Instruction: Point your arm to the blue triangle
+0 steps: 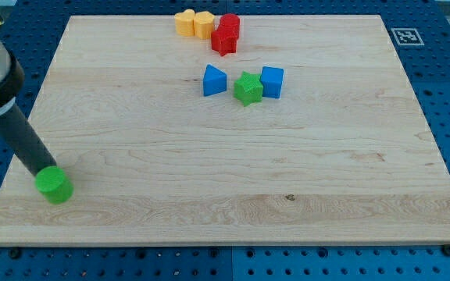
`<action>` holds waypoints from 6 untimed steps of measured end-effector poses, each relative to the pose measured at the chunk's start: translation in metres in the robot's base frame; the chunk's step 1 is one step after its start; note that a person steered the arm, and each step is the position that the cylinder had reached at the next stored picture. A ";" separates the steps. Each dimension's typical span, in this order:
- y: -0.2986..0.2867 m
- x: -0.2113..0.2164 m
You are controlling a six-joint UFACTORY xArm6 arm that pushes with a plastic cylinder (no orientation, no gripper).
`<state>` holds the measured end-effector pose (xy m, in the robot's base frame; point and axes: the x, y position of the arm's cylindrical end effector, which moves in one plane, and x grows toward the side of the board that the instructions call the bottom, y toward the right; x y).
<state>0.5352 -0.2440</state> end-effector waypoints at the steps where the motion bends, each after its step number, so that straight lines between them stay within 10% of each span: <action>1: 0.014 0.005; 6: 0.175 -0.224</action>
